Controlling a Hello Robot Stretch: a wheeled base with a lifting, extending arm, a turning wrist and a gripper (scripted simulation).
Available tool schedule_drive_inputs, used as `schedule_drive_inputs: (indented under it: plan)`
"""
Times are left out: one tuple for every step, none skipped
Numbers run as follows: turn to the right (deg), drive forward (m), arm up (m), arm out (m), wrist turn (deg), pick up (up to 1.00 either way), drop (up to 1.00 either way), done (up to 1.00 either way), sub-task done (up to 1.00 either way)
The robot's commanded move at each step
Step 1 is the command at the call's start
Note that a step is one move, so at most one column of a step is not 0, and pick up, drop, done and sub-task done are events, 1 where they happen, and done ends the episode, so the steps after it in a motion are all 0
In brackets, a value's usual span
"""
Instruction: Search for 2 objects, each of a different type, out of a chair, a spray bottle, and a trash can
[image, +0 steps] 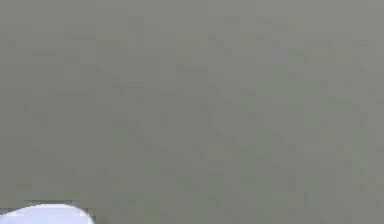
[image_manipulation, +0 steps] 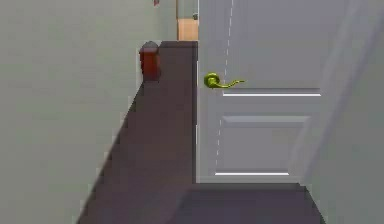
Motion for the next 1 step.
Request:
schedule_drive_inputs:
  plan:
    - [45.0,0.00,0.00,0.00,0.0,0.00,0.00,0.00,0.00]
